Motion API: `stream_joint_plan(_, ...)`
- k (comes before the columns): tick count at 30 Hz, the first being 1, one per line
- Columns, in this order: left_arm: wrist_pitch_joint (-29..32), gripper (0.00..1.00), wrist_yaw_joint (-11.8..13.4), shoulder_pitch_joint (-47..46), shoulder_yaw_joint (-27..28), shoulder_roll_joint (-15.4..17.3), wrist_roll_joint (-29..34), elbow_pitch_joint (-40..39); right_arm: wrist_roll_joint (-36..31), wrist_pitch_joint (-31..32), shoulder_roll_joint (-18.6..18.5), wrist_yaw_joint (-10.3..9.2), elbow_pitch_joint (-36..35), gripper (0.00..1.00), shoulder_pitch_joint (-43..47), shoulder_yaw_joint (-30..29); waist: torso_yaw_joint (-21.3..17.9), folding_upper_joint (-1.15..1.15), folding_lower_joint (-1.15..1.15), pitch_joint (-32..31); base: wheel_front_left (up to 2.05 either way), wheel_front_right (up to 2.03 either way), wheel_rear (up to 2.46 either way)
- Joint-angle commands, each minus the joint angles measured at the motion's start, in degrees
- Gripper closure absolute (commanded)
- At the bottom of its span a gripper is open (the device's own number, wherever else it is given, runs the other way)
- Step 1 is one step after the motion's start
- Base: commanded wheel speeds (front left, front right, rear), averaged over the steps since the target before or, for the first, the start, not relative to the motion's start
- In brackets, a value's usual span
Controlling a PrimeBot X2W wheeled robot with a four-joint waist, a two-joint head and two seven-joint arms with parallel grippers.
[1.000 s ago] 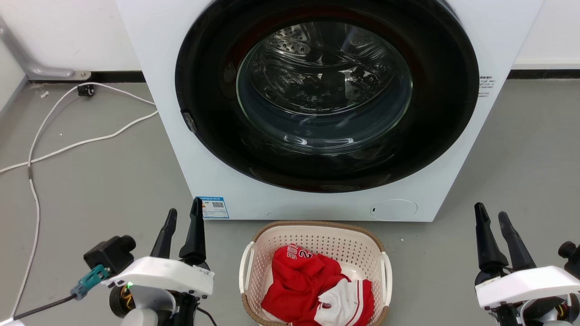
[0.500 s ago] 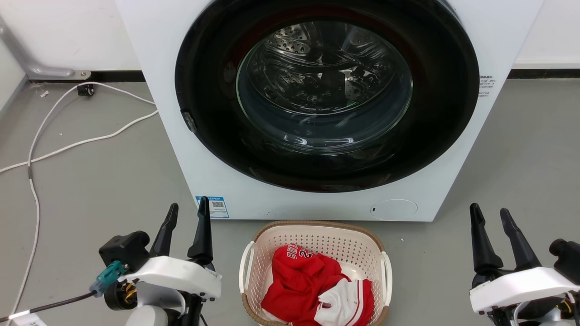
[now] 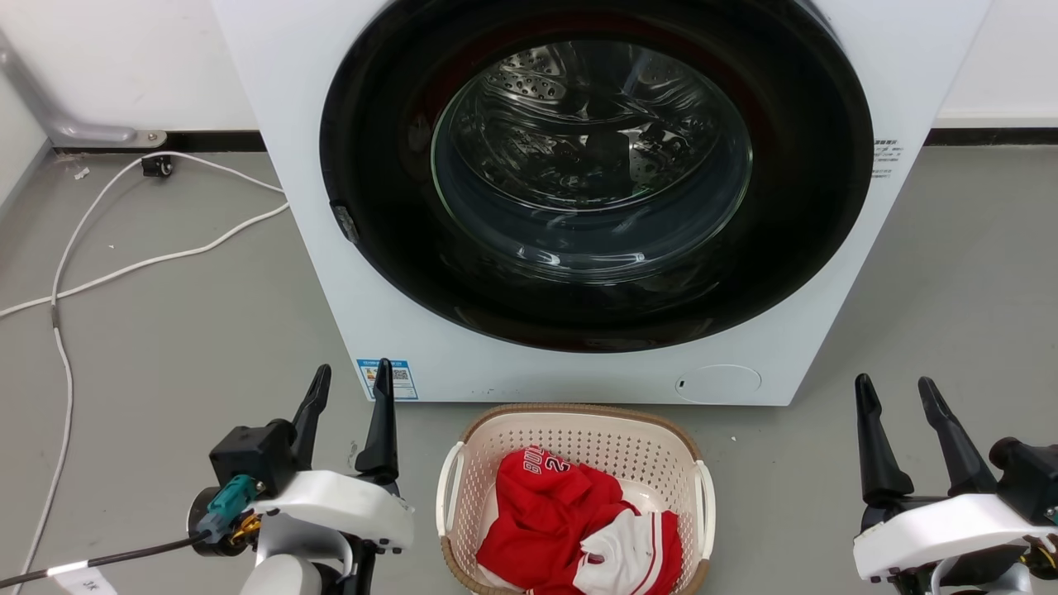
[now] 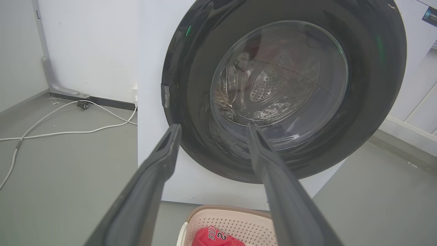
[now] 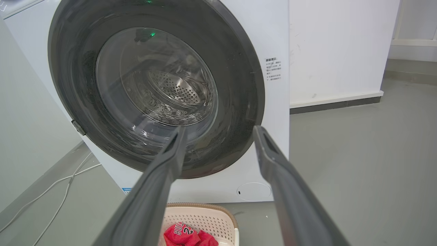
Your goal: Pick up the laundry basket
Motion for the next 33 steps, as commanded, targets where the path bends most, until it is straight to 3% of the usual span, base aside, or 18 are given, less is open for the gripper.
stream_joint_plan(1,-0.42,0.00,0.17,-0.87,-0.29,0.22,1.22,-0.16,-1.40,-0.39,0.11,0.00,-0.76,0.00,0.22,0.09,-0.02,0.00,0.00,-0.01,0.00,0.00,0.00)
stream_joint_plan(33,-4.07,0.00,1.40,-1.72,-1.71,-0.30,13.98,1.81,-13.55,-2.02,0.24,-0.01,-0.90,0.00,1.16,-0.19,-0.23,0.00,0.00,-0.17,0.00,0.00,0.00)
